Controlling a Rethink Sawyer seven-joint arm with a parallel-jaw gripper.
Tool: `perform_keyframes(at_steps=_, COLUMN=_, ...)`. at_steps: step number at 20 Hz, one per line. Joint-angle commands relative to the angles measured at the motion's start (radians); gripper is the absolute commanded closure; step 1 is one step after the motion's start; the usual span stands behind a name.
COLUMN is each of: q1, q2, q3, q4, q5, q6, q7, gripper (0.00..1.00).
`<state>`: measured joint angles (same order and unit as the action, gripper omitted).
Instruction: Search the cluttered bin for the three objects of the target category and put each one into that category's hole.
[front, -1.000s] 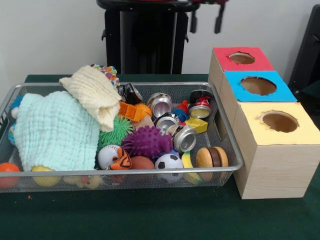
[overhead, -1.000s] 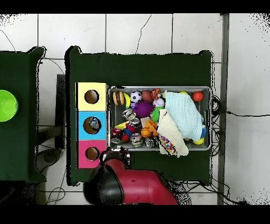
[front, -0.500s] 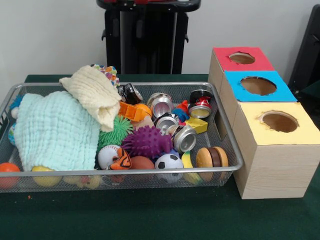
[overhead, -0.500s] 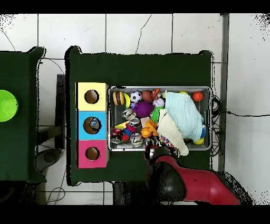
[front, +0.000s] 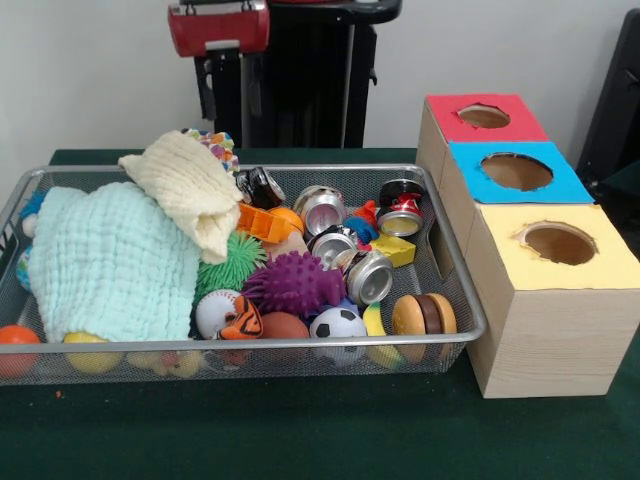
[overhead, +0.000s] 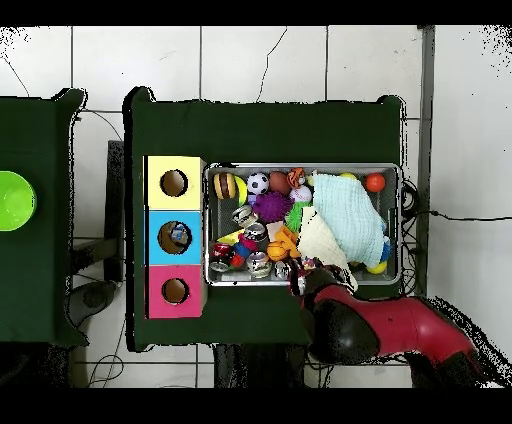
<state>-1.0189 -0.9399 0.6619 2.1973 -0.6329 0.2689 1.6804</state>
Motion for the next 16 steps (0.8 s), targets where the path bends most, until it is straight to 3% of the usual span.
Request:
perform_keyframes(at_steps=1, q1=-0.103, q2=0.173, q3=0.261, q4=-0.221, q5=-0.167, q6=0.175, q7=-0.47, gripper=0.0)
perform_keyframes(at_steps=5, q1=-0.145, q2=0.199, q3=0.297, q4=-0.295, q5=-0.221, q6=0.248, q7=-0.585, gripper=0.0)
perform_keyframes(at_steps=9, q1=-0.183, q2=0.25, q3=0.341, q4=-0.346, q5=-0.225, q6=0.289, q7=-0.676, gripper=0.0)
perform_keyframes(at_steps=14, q1=-0.186, q2=0.295, q3=0.342, q4=-0.338, q5=-0.267, q6=0.245, q7=-0.677, gripper=0.0)
perform_keyframes(at_steps=16, q1=-0.157, q2=0.311, q3=0.29, q4=-0.349, q5=-0.285, q6=0.252, q7=-0.649, gripper=0.0)
